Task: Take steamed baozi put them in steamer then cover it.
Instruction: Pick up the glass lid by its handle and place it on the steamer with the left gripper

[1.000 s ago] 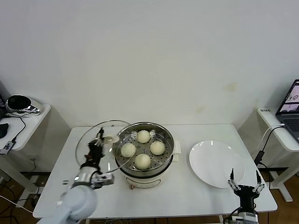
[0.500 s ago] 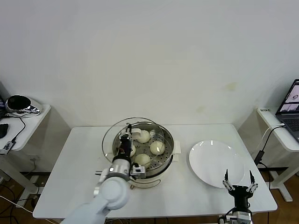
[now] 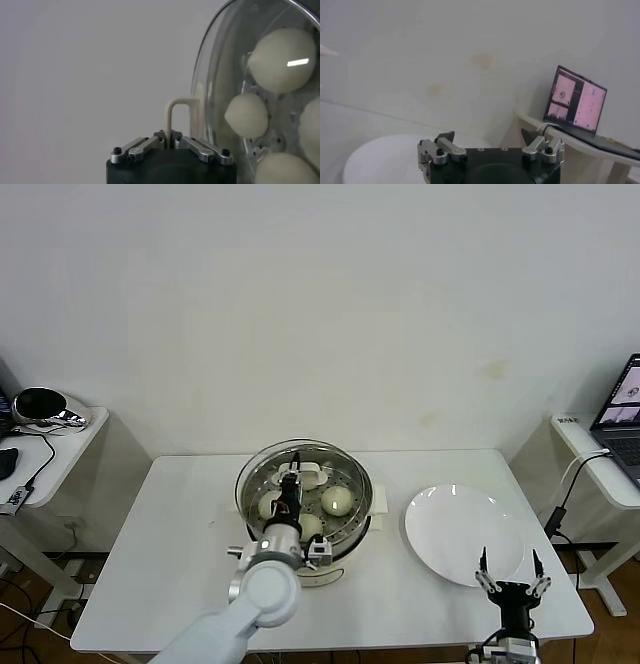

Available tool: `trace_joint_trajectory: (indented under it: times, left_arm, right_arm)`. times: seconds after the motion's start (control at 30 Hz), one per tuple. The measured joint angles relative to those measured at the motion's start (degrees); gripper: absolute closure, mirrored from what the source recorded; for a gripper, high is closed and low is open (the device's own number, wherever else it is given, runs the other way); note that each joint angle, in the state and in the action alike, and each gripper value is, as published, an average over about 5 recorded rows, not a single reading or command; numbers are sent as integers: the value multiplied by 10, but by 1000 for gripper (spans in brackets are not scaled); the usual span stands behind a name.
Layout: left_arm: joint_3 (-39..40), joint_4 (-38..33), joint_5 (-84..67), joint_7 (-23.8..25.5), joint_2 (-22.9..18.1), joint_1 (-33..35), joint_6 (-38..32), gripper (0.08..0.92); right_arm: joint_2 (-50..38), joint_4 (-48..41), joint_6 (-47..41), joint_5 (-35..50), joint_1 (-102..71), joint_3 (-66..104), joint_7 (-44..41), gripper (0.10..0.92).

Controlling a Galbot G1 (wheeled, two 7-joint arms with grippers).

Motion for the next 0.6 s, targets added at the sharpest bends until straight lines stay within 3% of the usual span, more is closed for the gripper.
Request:
trace_joint_trajectory:
  times: [0.6]
  left_arm:
    - [6,29,8,0,-22,-4,-1,858]
  right_arm:
    - [-1,-4,2,-1,-2,-2,1,203]
